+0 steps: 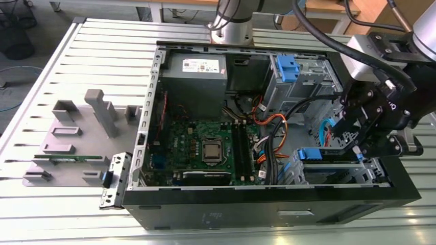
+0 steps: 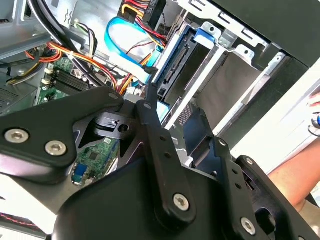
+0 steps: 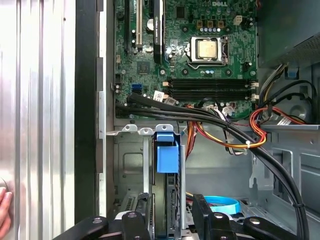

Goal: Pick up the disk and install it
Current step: 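Insert the first disk wire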

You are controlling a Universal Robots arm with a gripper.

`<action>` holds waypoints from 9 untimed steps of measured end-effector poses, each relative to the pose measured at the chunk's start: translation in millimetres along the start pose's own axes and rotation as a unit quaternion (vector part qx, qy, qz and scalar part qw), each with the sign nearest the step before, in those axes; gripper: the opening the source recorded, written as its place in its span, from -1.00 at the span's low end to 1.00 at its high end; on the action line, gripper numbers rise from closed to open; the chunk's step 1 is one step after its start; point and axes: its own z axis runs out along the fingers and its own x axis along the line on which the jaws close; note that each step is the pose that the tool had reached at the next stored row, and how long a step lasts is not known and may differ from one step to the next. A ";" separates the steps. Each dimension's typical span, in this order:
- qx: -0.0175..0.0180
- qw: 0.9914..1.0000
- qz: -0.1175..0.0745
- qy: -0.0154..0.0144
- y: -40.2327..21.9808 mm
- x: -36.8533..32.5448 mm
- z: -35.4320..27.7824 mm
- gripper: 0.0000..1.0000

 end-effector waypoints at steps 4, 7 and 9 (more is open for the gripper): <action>0.000 1.000 0.000 0.000 0.1 -0.6 -2.0 -0.04; 0.000 1.000 0.000 0.000 0.1 -4.5 -2.1 -0.04; 0.000 1.000 0.000 0.000 0.2 -7.3 -2.0 -0.04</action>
